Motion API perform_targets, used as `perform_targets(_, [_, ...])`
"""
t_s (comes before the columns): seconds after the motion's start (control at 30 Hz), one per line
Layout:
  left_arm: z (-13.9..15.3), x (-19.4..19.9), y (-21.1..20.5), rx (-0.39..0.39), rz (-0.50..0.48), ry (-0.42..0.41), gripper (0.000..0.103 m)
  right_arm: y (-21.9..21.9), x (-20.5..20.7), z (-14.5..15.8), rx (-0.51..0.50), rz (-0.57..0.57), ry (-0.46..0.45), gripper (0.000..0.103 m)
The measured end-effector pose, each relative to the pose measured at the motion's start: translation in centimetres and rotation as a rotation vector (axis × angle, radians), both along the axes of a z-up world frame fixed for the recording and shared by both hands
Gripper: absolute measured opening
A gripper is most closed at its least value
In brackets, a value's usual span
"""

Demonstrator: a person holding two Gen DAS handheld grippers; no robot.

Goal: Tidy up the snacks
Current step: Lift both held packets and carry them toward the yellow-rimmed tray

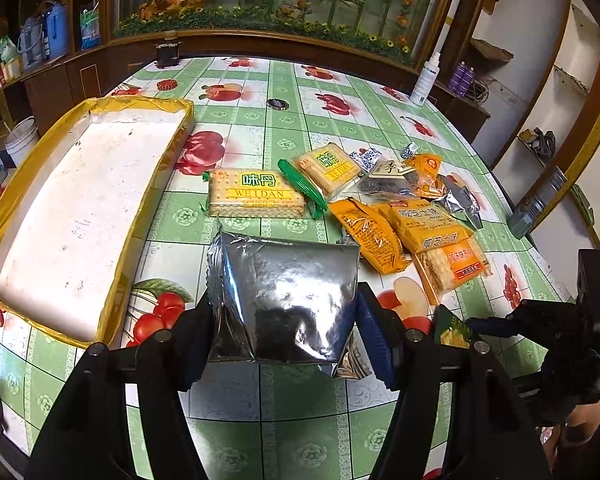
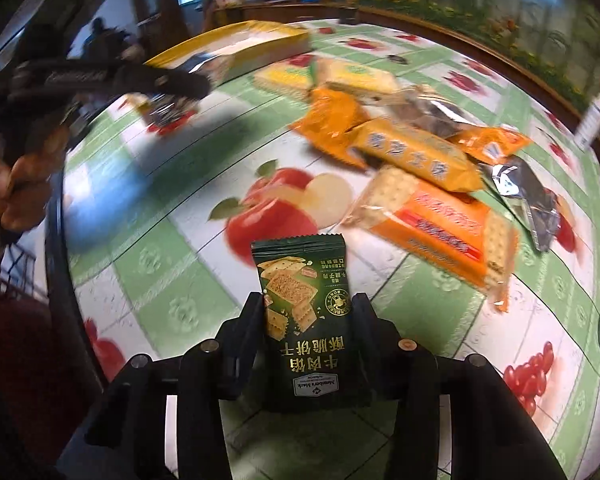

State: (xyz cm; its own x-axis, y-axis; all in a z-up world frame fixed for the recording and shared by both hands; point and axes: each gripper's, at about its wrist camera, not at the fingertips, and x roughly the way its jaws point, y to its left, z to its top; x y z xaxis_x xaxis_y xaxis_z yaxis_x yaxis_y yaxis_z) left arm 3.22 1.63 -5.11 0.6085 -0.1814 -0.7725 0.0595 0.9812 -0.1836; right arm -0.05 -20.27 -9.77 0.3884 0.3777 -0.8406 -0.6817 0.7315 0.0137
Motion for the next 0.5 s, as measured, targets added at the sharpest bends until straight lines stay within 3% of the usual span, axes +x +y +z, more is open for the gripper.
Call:
perform_targets(0.3, [2.1,-0.7,2.3,-0.005,0.031,-0.043,0.064,2.2,1.2,2.2,0.147,-0.138,-0.029,0.044])
perform_targets(0.33, [2.5,-0.8,2.8,-0.003,0.04,-0.052,0.064,2.7,1.4,2.8,0.161,-0.141,-0.037,0.015])
perform_targets(0.37, [2.8,-0.9,3.4,-0.002,0.052,-0.061,0.064,3.3,1.7,3.3,0.178,-0.148,-0.033,0.001])
perform_targets(0.5, [3.6,-0.8,5.7,-0.001,0.102,-0.073,0.064,6.0,2.8,4.7,0.193,-0.136,-0.05,0.002])
